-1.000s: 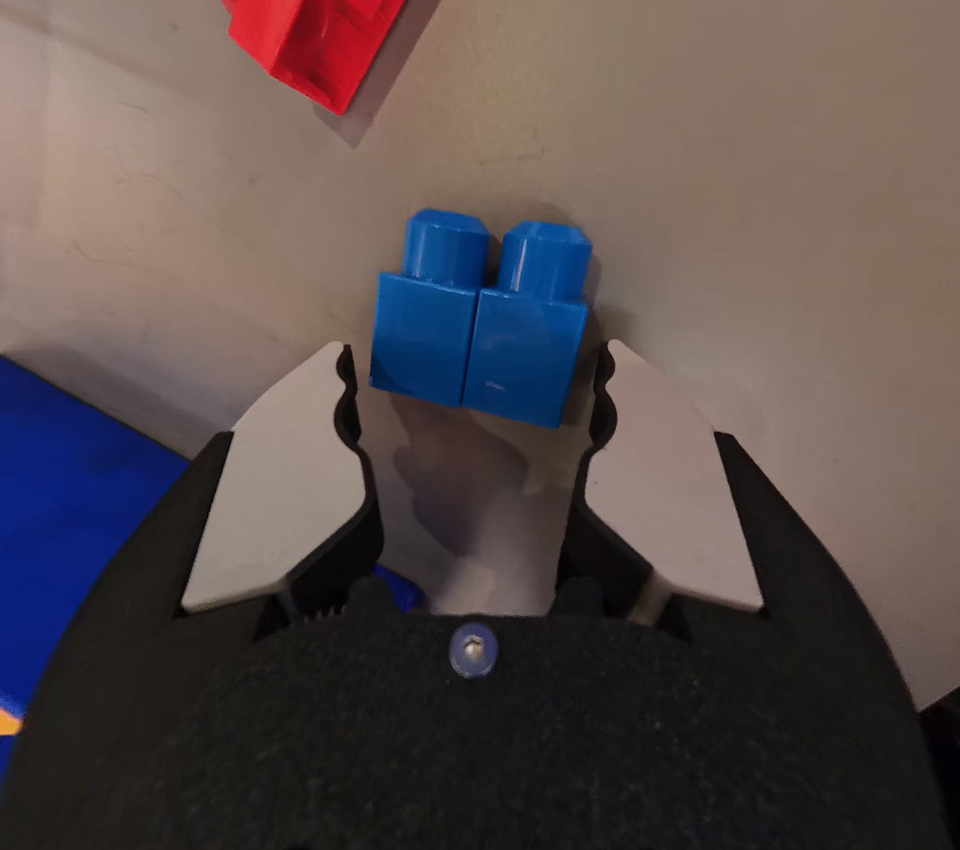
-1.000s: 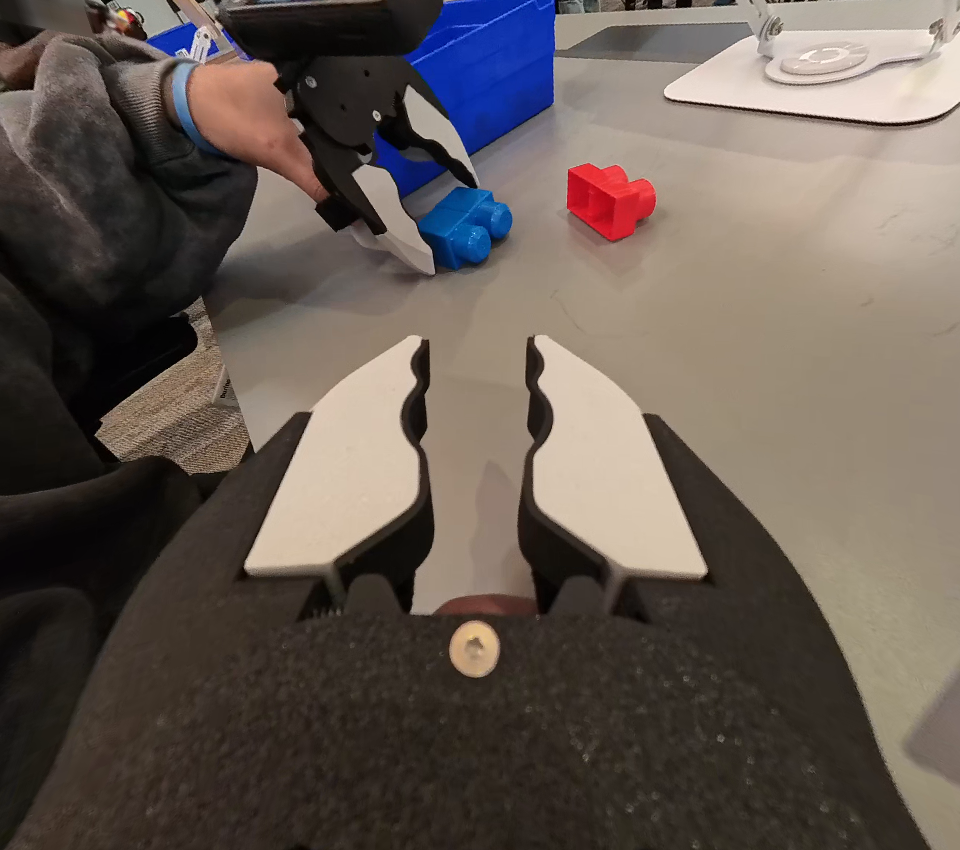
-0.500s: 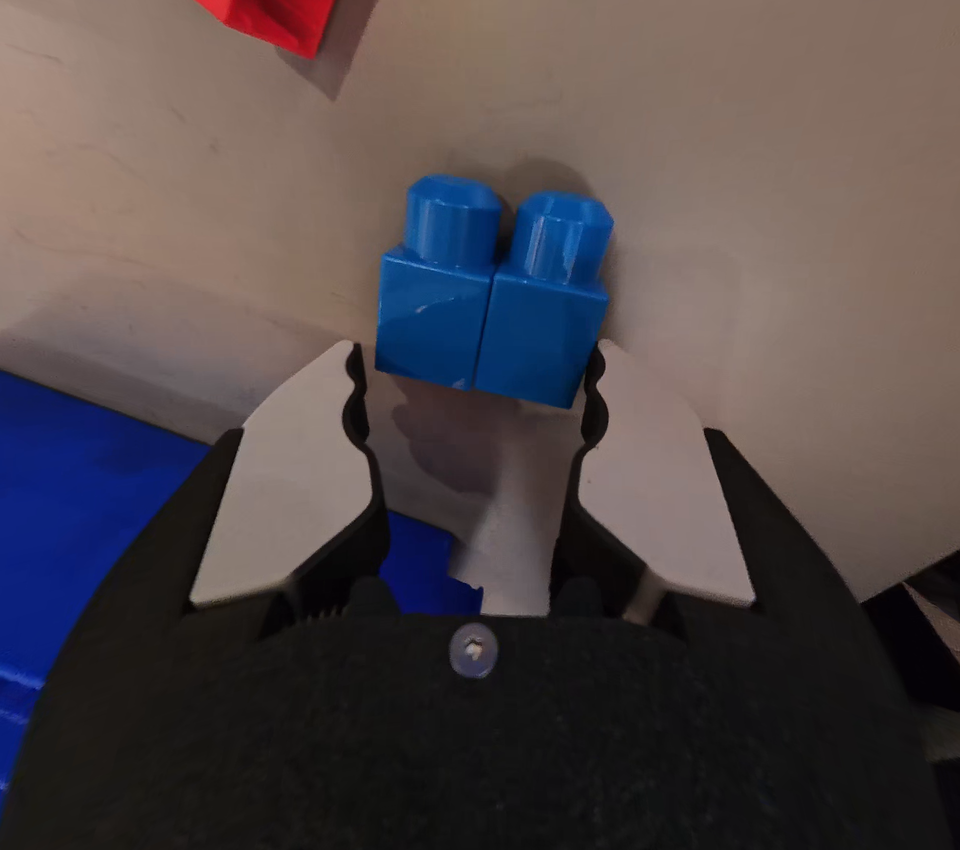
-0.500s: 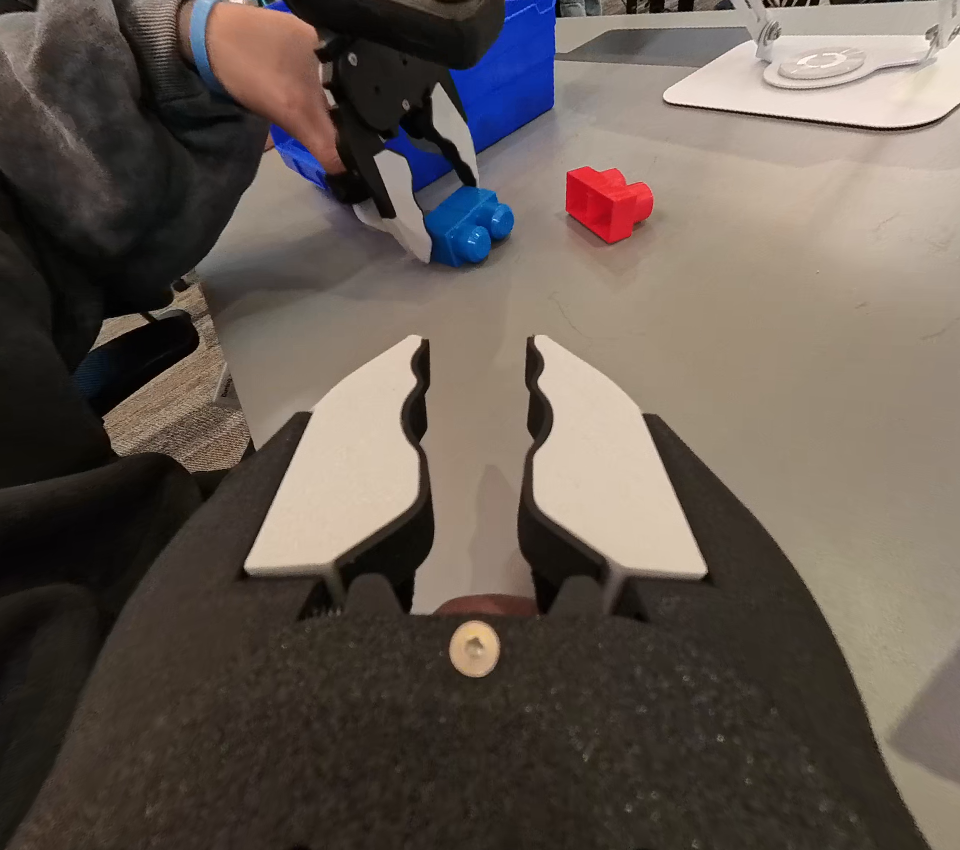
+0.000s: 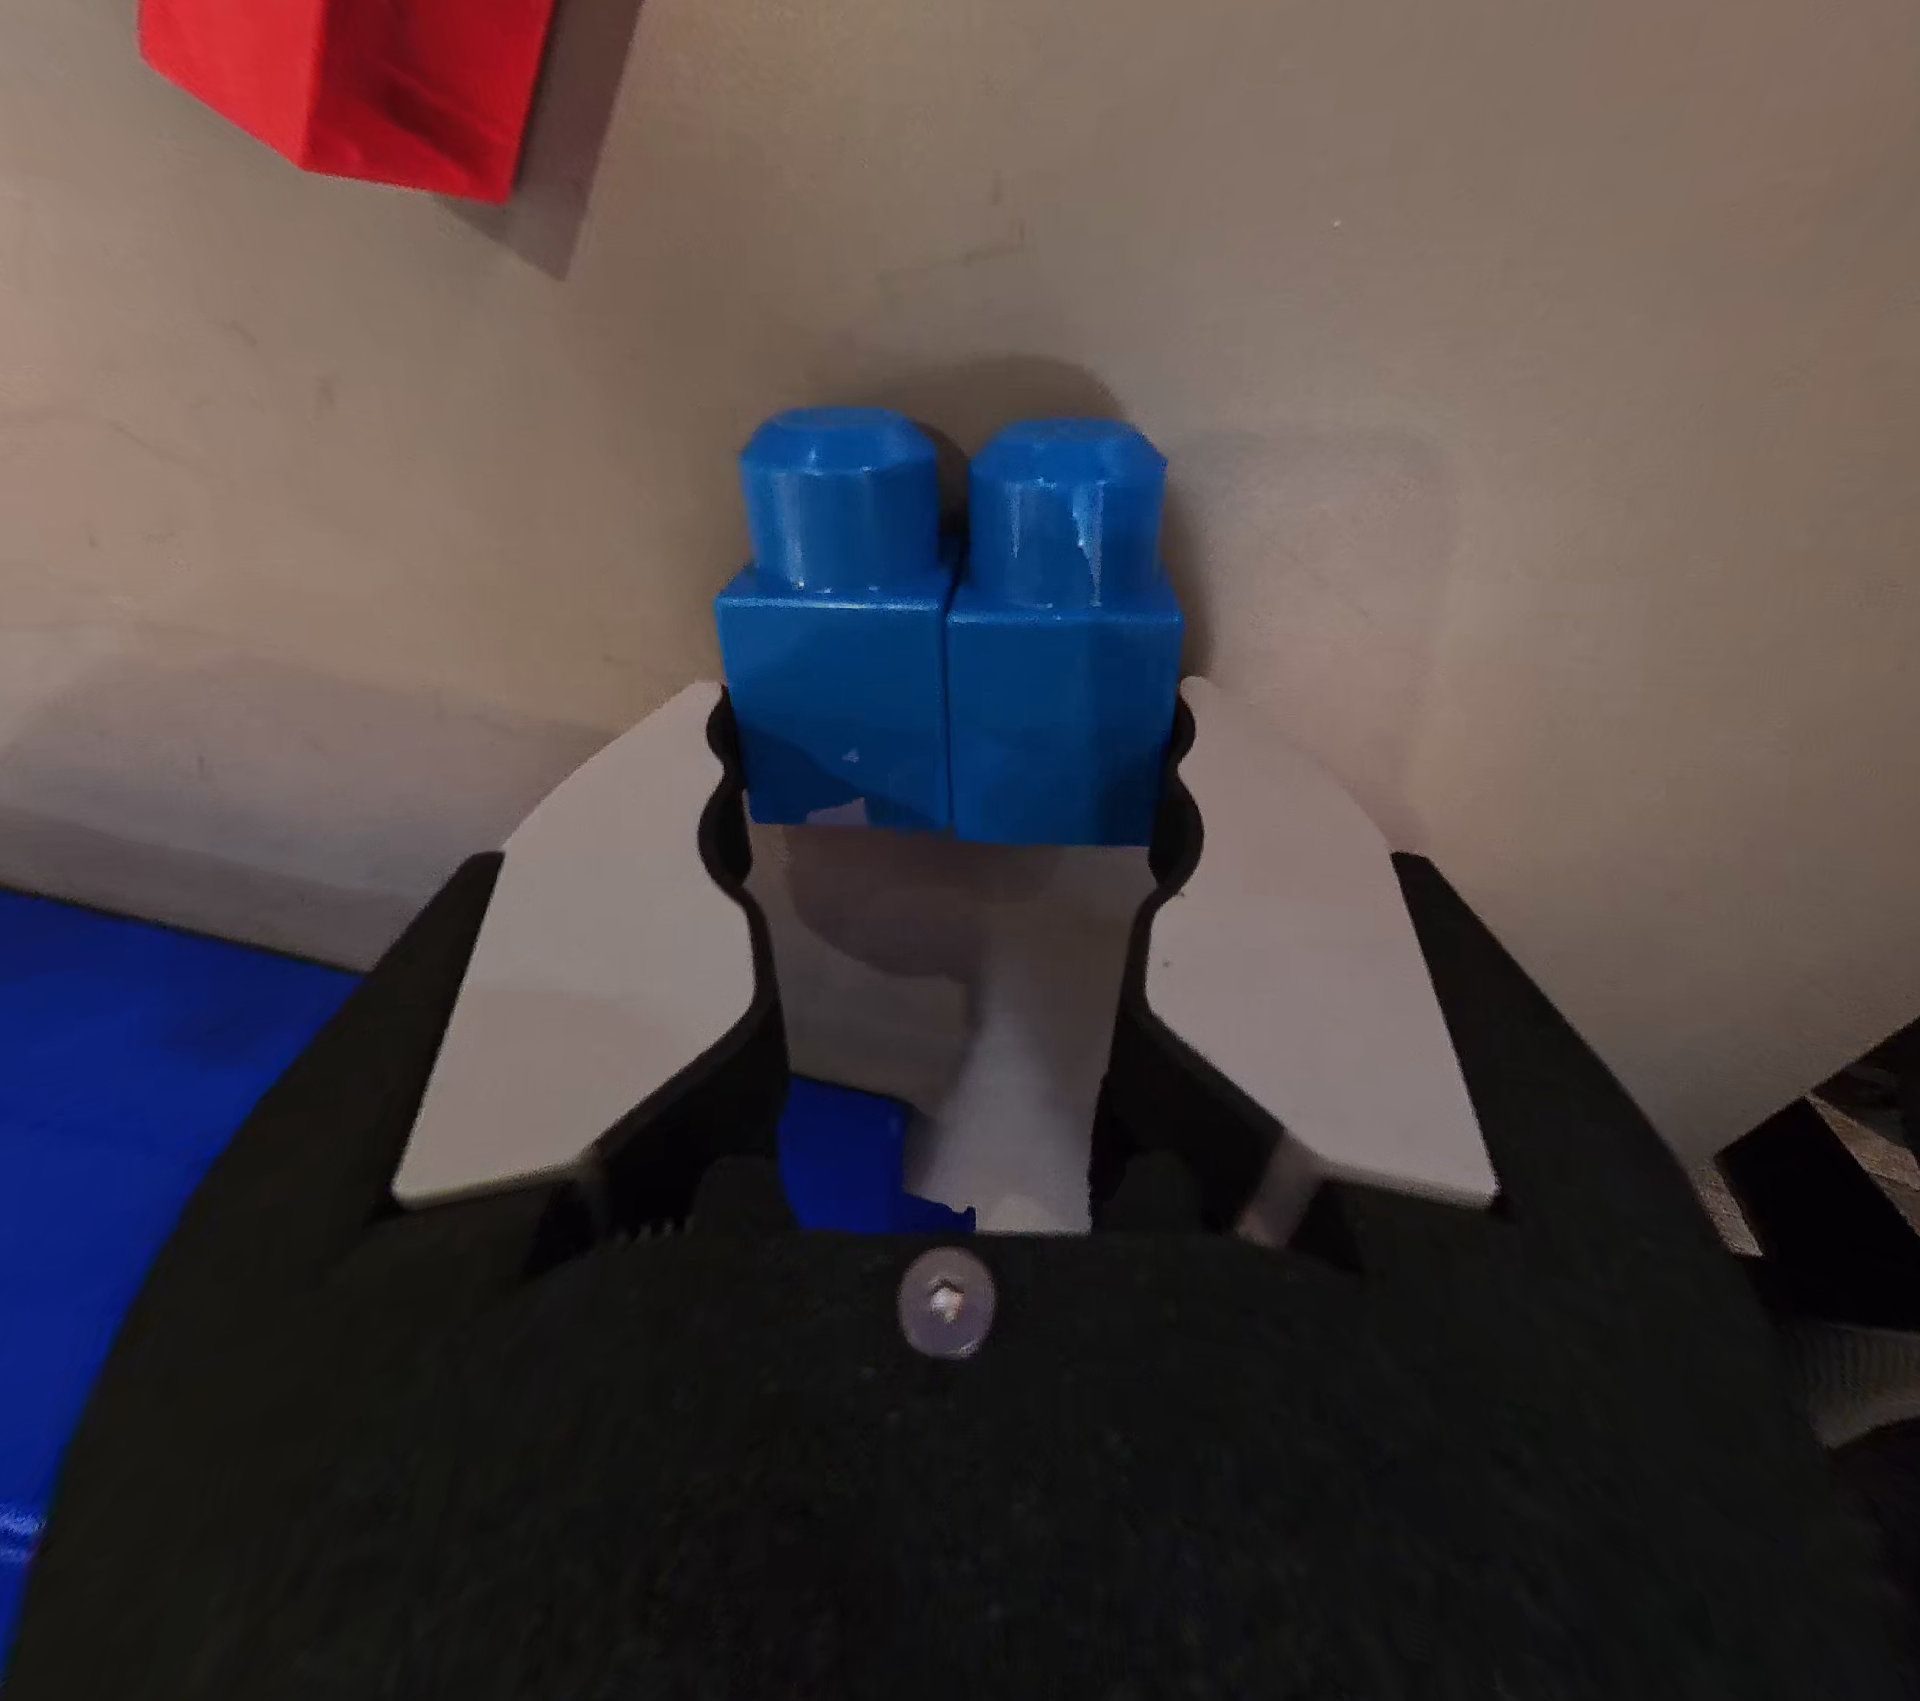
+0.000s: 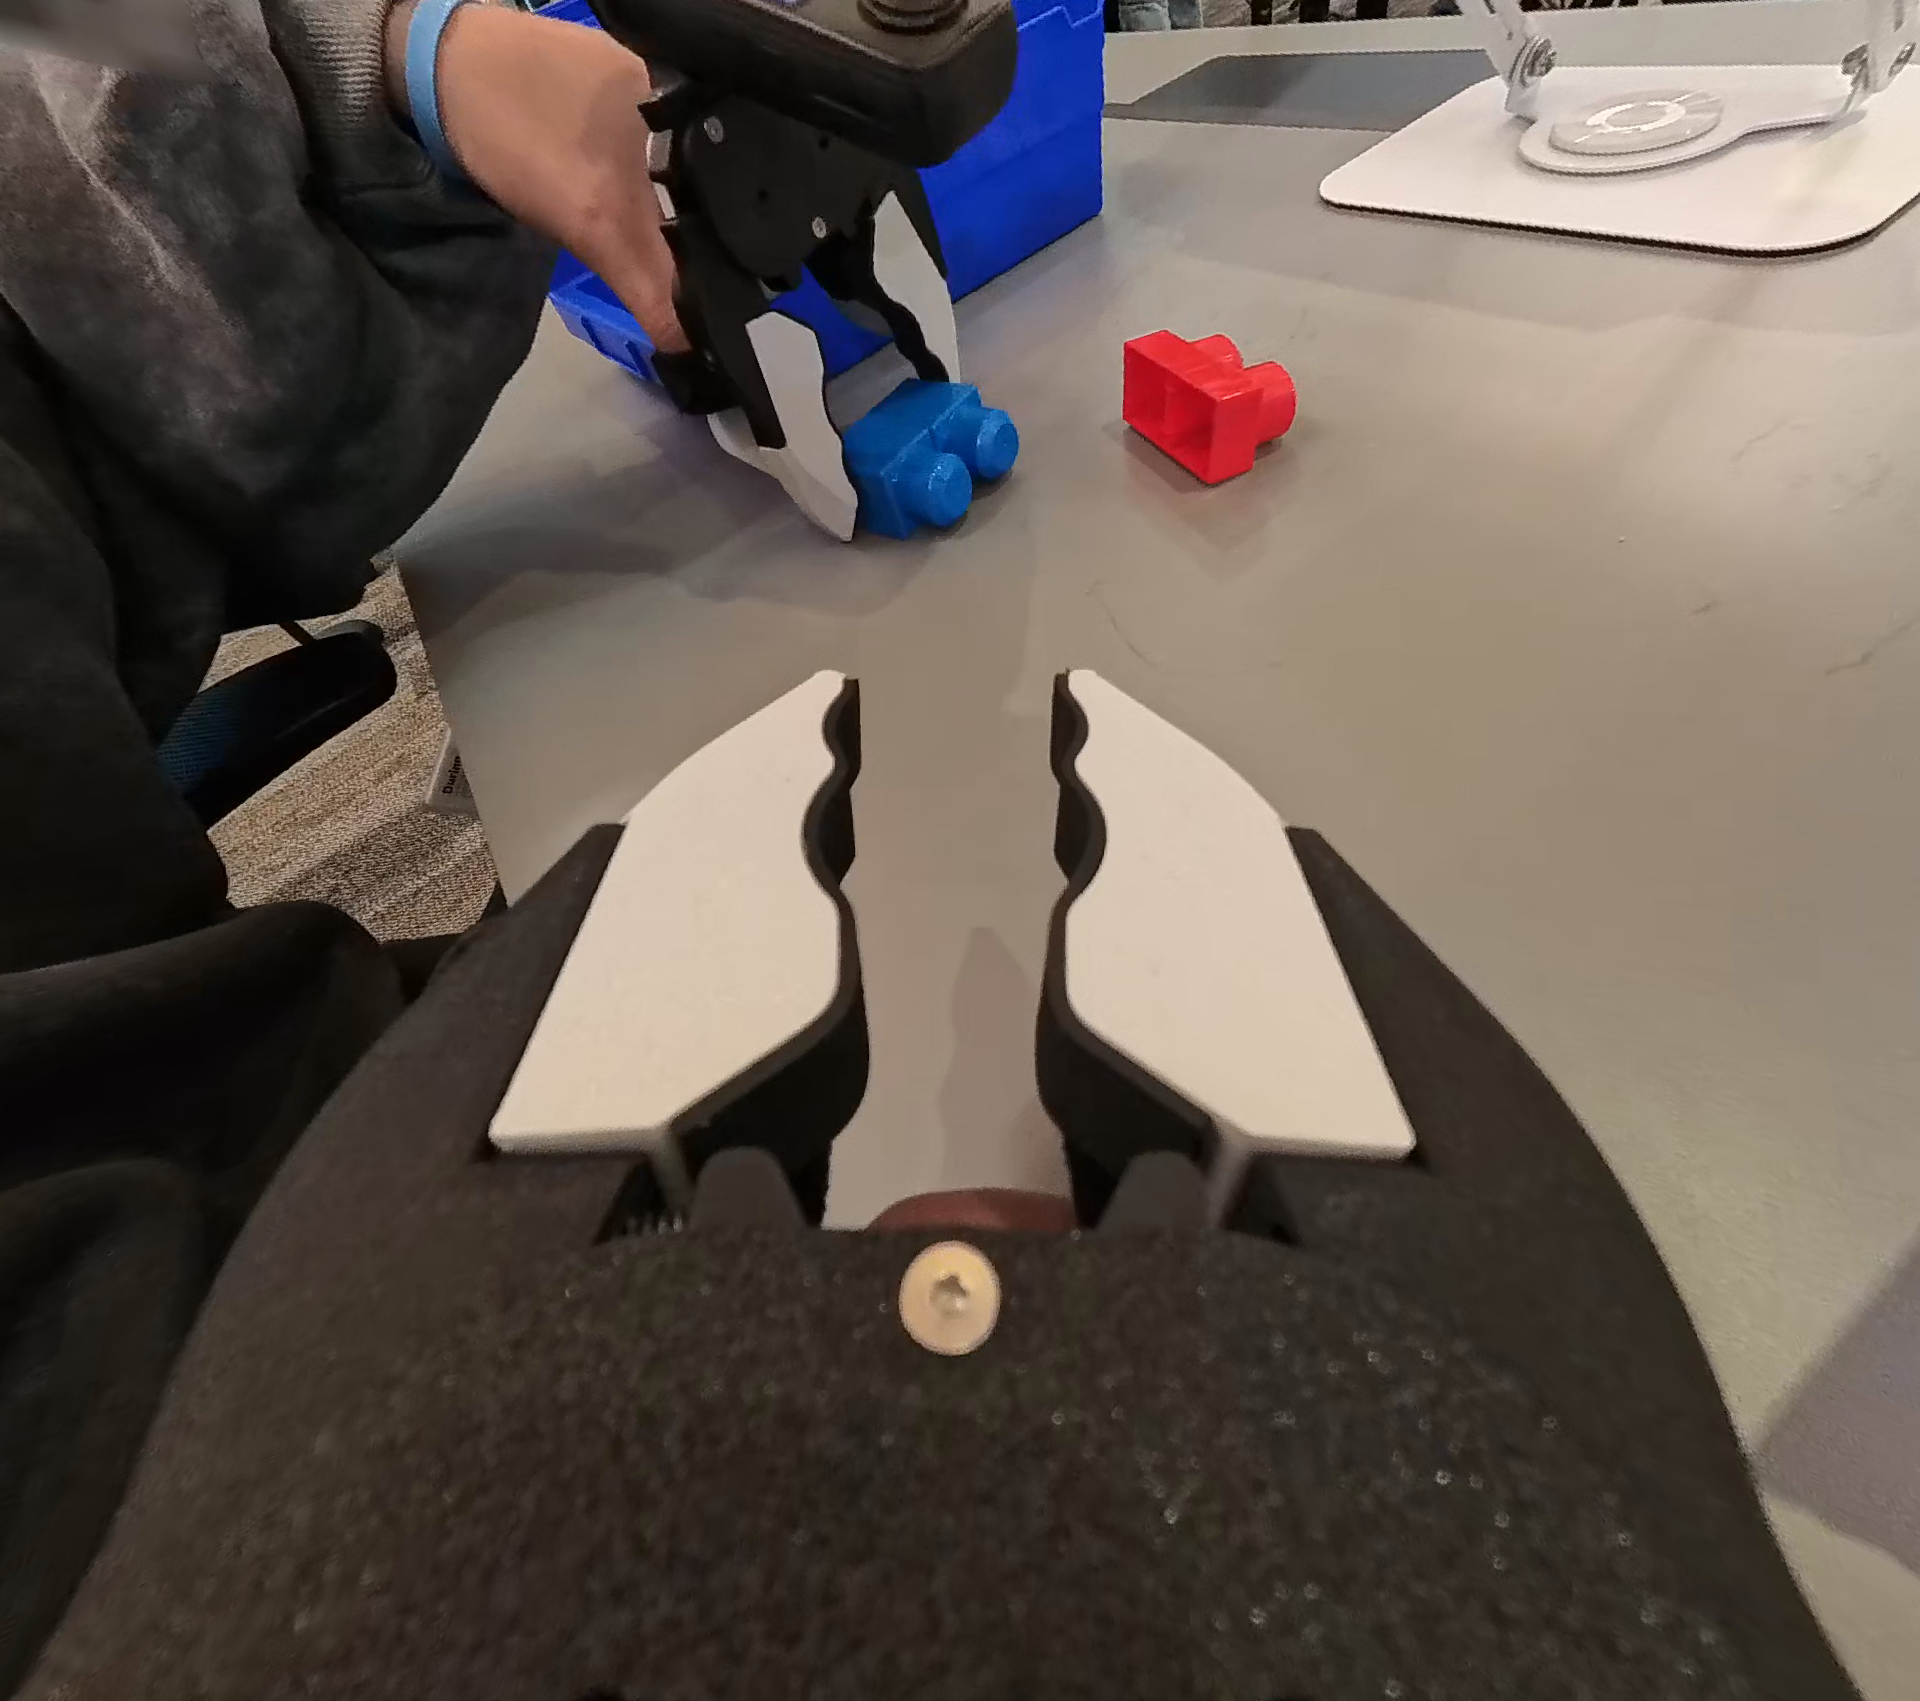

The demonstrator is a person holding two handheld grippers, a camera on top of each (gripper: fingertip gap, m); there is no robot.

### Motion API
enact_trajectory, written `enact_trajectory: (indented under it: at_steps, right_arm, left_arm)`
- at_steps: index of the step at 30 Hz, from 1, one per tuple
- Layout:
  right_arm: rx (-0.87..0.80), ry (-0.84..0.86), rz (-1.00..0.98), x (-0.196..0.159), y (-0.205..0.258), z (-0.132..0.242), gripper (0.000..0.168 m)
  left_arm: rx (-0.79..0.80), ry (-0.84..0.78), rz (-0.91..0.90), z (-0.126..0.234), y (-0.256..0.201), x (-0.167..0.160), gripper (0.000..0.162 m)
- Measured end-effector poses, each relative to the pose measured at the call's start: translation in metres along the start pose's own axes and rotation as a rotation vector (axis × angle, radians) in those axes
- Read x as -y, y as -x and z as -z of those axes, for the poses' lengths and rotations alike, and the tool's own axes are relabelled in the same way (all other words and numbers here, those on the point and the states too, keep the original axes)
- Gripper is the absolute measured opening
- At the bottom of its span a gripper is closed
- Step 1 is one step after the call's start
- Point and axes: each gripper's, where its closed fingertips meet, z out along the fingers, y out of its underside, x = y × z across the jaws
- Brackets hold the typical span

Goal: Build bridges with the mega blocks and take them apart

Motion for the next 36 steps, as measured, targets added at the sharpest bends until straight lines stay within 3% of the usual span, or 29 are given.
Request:
enact_trajectory:
  at_steps: [10,21,28,31,36]
  right_arm:
    - [-0.002,0.005,0.006,-0.001,0.001,-0.001,0.035]
    - [-0.016,0.007,0.007,-0.001,-0.002,-0.002,0.035]
    - [0.040,0.064,0.040,0.020,-0.006,-0.012,0.046]
    - [0.150,0.180,0.195,0.046,0.006,-0.014,0.053]
    - [0.237,0.395,0.737,0.111,0.003,-0.009,0.058]
  left_arm:
    - [0.033,-0.090,0.039,0.003,-0.002,0.007,0.074]
    - [0.333,-0.714,0.373,0.066,0.006,0.031,0.075]
    - [0.286,-0.810,0.508,0.047,-0.020,0.010,0.075]
    - [0.265,-0.838,0.524,0.050,-0.025,0.004,0.075]
    - [0.265,-0.804,0.469,0.045,-0.034,0.004,0.075]
